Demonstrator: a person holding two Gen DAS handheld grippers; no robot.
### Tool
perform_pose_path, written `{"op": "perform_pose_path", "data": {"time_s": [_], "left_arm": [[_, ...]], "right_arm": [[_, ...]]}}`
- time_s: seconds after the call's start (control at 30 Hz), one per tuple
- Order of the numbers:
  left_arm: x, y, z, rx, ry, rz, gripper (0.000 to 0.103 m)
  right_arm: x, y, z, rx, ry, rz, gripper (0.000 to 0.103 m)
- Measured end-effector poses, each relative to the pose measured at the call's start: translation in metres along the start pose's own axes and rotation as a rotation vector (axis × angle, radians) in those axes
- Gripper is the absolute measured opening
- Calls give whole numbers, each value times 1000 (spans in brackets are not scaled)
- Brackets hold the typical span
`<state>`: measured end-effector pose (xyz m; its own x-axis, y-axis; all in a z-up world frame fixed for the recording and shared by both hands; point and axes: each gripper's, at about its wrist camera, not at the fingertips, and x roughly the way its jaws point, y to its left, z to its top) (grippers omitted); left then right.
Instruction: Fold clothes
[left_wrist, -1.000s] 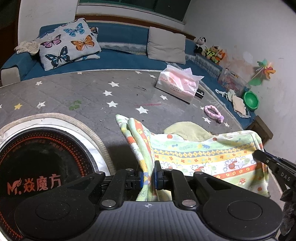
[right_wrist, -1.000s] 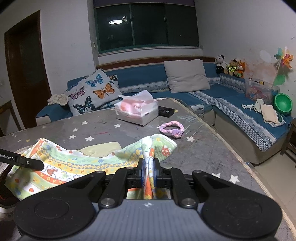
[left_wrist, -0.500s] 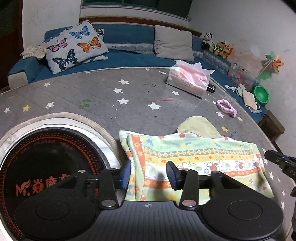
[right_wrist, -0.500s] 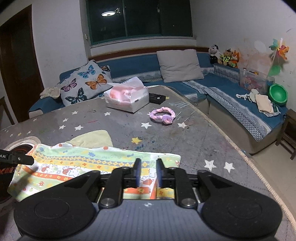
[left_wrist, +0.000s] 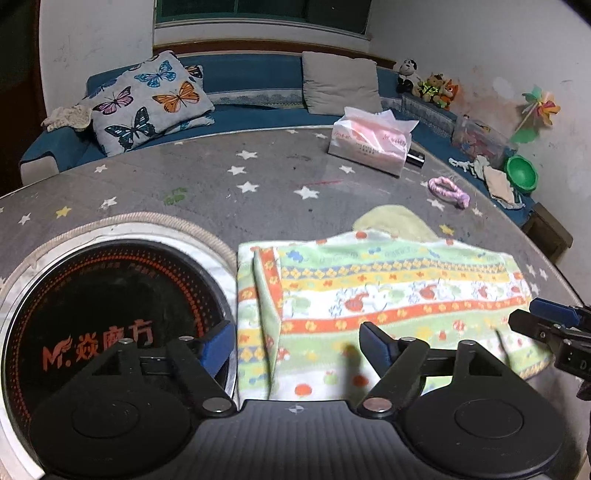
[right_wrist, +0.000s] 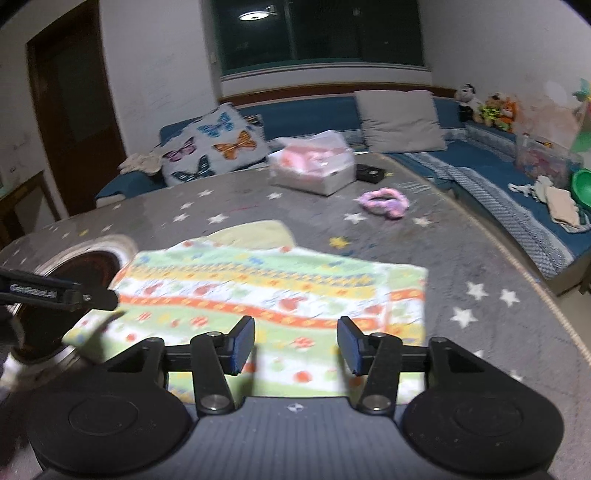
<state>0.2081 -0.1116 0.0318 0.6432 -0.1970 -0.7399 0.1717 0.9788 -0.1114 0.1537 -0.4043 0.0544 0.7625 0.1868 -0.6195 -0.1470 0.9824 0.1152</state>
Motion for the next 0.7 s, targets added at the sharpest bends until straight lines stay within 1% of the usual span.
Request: {"op": "perform_pose_path", "data": {"time_s": [0.23,0.37,0.47,0.53,0.6,0.7], "left_arm": [[4,7,-12,-11,16,27,82],[4,7,-15,-2,14,40,83],[2,5,-18,13,5,50,84],[-1,4,-19,18,0,55,87],[-3,3,-21,22,-4,58,90],[-7,1,-24,31,-7,60,93]], "right_arm": [[9,30,-6,-58,14,48,57],[17,41,-14,-83,42,33,60],[11,42,-15,-88,36,31,67],[7,43,-15,-88,31,31,67],[4,42,-16,-83,26,24,73],[-2,42,-21,-73,20,17,77]]}}
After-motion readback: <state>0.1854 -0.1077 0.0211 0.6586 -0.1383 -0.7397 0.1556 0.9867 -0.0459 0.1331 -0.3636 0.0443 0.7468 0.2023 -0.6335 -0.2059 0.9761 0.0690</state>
